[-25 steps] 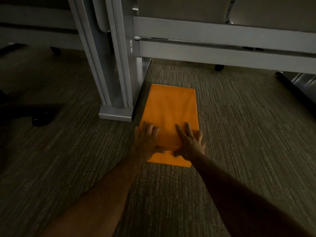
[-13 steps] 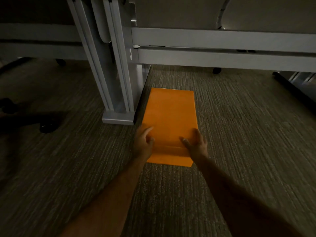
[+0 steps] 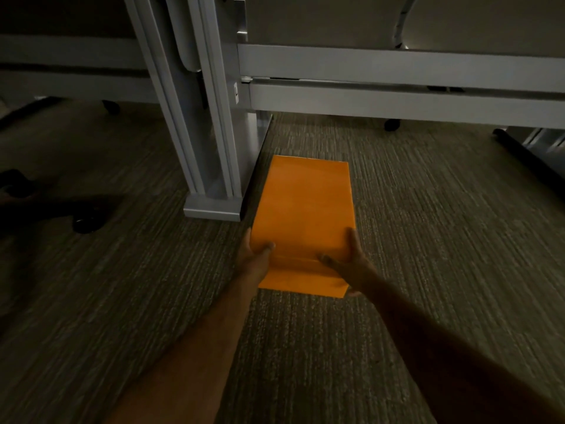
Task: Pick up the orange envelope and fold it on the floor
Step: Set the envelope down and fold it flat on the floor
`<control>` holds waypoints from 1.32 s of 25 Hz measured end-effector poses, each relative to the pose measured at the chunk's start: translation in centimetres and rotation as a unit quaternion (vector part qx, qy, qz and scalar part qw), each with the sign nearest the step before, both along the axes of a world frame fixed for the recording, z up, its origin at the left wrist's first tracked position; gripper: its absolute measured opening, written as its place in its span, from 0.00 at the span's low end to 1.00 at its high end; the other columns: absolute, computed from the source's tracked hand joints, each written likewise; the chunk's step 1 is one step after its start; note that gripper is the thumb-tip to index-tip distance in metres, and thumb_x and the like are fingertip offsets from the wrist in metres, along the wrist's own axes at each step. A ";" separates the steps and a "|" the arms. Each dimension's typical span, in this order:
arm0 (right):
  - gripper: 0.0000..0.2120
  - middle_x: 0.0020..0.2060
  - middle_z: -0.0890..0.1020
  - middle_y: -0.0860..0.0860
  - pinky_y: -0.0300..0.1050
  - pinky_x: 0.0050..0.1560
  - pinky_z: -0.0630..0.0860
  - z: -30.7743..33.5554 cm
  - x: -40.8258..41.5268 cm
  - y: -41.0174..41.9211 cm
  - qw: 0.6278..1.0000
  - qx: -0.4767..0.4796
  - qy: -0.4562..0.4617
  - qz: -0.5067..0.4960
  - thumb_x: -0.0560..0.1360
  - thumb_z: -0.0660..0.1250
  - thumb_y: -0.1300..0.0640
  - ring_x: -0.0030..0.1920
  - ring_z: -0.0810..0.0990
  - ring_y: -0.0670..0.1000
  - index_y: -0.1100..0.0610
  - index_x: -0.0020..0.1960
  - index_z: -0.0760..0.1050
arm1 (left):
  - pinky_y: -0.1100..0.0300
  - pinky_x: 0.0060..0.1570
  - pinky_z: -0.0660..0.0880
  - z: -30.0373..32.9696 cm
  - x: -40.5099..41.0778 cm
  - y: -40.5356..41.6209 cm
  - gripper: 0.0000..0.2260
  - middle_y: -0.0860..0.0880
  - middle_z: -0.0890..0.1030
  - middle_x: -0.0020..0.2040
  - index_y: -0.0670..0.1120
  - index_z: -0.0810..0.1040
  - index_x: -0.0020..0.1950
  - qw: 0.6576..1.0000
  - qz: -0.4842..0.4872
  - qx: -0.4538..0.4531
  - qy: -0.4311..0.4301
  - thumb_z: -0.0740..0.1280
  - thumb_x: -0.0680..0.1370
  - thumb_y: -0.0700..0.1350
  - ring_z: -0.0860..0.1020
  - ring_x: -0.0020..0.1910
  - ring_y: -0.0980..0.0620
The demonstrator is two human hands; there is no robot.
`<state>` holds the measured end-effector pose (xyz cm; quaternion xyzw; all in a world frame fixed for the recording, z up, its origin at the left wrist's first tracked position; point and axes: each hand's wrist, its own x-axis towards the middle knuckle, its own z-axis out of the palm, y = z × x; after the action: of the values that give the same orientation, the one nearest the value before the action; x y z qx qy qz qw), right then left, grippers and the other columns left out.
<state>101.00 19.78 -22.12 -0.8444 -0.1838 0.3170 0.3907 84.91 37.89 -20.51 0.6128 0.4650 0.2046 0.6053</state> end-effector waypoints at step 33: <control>0.60 0.79 0.54 0.59 0.55 0.25 0.81 1.1 -2.4 7.6 0.998 -0.030 0.008 0.057 0.64 0.77 0.35 0.60 0.74 0.75 0.26 0.70 0.28 | 0.40 0.69 0.68 -2.5 -1.4 11.6 0.33 0.45 0.68 0.76 0.53 0.57 0.80 0.996 -0.061 0.016 0.064 0.69 0.79 0.50 0.70 0.72 0.41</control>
<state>98.59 27.39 -21.03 -0.8413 -0.2191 0.3514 0.3476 83.47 49.47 -22.98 0.6619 0.4611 0.1348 0.5754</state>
